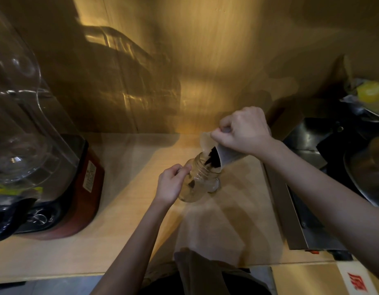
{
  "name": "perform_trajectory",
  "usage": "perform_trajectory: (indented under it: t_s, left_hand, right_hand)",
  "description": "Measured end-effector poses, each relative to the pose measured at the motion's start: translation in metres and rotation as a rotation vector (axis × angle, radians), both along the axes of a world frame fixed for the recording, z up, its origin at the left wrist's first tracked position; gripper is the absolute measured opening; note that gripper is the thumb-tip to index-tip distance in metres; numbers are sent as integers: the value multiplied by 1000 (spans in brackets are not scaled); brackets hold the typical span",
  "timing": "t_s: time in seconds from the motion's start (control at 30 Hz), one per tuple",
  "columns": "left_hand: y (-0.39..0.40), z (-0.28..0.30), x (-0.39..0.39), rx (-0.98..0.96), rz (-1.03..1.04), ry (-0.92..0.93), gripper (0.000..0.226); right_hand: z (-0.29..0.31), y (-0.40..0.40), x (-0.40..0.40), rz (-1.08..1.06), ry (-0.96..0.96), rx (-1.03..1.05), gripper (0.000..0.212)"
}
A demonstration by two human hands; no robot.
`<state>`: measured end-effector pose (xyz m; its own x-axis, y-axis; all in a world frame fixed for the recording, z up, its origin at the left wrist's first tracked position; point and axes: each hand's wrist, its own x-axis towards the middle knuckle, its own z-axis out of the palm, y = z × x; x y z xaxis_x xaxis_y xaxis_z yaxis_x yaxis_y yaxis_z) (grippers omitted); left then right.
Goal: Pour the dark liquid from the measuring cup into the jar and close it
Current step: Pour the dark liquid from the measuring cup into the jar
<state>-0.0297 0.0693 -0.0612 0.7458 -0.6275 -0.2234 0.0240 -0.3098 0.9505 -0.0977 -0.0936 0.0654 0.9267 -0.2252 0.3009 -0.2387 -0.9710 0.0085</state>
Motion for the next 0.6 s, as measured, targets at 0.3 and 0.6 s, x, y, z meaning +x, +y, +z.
perform_trajectory:
  t_s: [0.3,0.6]
  left_hand:
    - [0,4,-1,-9,8,-23,46]
    - [-1,4,-4,-14,32,-30,43]
  right_hand:
    - [6,1,4,13,71,-28,43]
    - [10,3,8,-2,58,-63,41]
